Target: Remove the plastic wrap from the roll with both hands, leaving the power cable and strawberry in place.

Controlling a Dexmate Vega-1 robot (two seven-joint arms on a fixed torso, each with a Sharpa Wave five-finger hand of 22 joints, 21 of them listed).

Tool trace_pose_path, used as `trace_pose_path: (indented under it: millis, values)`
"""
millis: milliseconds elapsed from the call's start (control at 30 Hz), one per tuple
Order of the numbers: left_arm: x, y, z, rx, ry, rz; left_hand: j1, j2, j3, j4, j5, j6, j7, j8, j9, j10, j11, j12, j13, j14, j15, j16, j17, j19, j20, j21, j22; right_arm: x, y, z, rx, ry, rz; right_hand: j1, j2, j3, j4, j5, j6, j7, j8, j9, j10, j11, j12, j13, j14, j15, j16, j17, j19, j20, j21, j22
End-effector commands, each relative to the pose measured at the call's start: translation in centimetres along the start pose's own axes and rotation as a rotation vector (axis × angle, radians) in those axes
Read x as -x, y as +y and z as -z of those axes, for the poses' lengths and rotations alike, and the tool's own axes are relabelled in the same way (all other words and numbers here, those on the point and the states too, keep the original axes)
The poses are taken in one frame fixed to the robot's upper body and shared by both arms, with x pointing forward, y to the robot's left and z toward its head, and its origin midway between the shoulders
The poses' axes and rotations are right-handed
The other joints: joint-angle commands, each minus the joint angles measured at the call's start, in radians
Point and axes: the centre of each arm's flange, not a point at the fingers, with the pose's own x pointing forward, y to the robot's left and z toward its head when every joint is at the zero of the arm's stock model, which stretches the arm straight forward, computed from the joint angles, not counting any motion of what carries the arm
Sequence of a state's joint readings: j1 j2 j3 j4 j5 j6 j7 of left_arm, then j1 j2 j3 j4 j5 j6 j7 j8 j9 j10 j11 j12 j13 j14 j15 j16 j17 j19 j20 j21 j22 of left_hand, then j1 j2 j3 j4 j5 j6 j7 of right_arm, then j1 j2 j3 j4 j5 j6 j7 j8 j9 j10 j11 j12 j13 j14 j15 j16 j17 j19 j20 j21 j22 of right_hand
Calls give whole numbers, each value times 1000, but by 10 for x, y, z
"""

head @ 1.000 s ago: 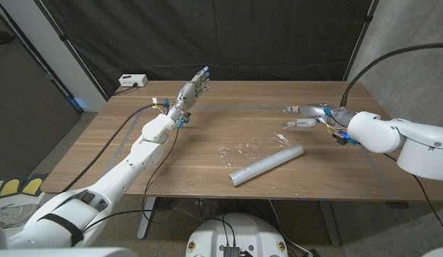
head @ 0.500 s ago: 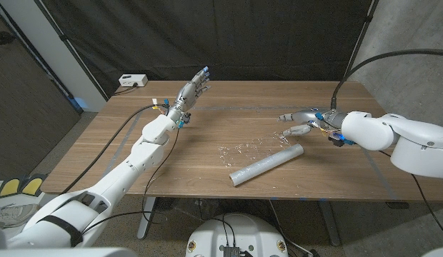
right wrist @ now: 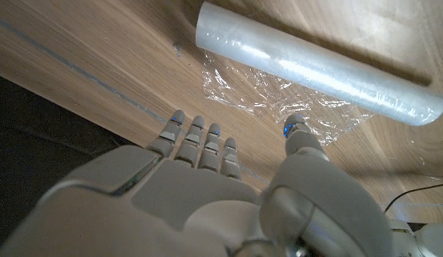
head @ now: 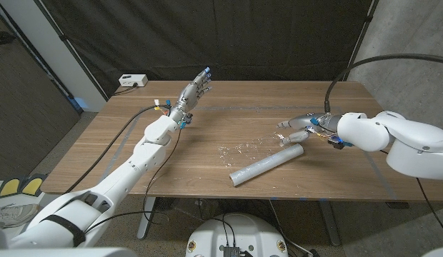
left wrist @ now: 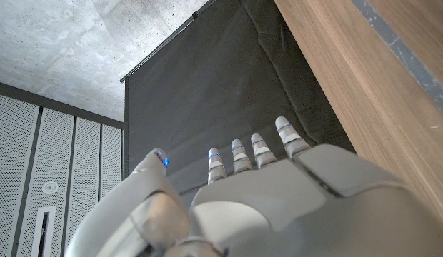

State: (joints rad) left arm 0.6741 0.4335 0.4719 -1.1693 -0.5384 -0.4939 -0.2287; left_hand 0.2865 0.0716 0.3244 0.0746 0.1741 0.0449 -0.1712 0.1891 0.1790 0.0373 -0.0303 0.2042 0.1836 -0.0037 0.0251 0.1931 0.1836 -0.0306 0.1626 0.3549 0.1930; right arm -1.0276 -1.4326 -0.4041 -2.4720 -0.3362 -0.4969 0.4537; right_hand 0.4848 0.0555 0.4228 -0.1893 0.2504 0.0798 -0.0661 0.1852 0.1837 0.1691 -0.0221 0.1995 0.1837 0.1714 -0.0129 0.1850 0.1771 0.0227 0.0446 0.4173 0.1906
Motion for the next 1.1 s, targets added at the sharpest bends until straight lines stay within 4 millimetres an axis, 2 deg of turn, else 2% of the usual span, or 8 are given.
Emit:
trace_pose_path:
  millis: [33,267,567,700,767,900,1100]
  values:
    - [-8,-3,1,6,2,17,-5,1,-3,0,4,6,0,4,3,8,-5,0,3,9,2,1,4,4,5,-3,5,-1,6,-12,106,24,-34,22,-4,10,1,-2,3,-2,8,4,3,-12,3,4,1,-12,1,0,13,1,-3,1]
    - [-10,-3,1,8,2,19,-7,1,-3,2,4,7,2,4,3,8,-2,0,3,9,2,1,4,4,6,-4,6,-2,13,-20,152,31,-20,60,-16,21,-2,-12,8,0,13,4,6,-18,6,4,8,-29,3,0,36,-2,2,0]
    - [-9,-7,3,11,7,27,-9,1,-5,3,4,8,3,3,3,8,-1,0,3,9,2,1,4,4,9,-5,6,-4,21,-30,211,15,-17,150,-39,45,-5,-36,25,5,25,5,18,-29,11,5,29,-50,6,0,70,-12,6,0]
    - [-8,-9,3,13,7,32,-10,1,-6,4,4,8,3,3,3,7,-1,-1,3,8,3,0,4,4,10,-6,6,-5,26,-35,222,4,-20,197,-53,56,-5,-45,41,-1,32,5,28,-32,15,5,35,-59,6,0,85,-18,8,0]
    - [-8,-9,3,12,6,36,-11,1,-6,5,4,8,2,3,4,7,-2,-1,3,9,2,1,4,4,10,-6,6,-6,27,-37,233,-1,-11,227,-61,63,-5,-47,51,-5,35,5,40,-45,19,6,40,-64,5,0,91,-20,8,0]
    - [-8,-9,1,12,2,36,-13,0,-7,6,4,9,3,3,4,7,-4,-1,3,8,2,0,4,4,10,-6,6,-9,33,-43,240,-15,4,281,-69,76,-3,-49,54,-8,35,5,55,-50,23,6,54,-80,7,-1,109,-27,12,1]
    - [-7,-9,1,13,0,36,-14,0,-8,7,4,10,3,3,4,8,-3,-1,3,8,2,0,5,5,9,-7,6,-16,38,-51,246,-50,9,314,-81,80,-2,-51,67,-7,39,5,66,-51,25,6,61,-89,6,-1,118,-36,14,2]
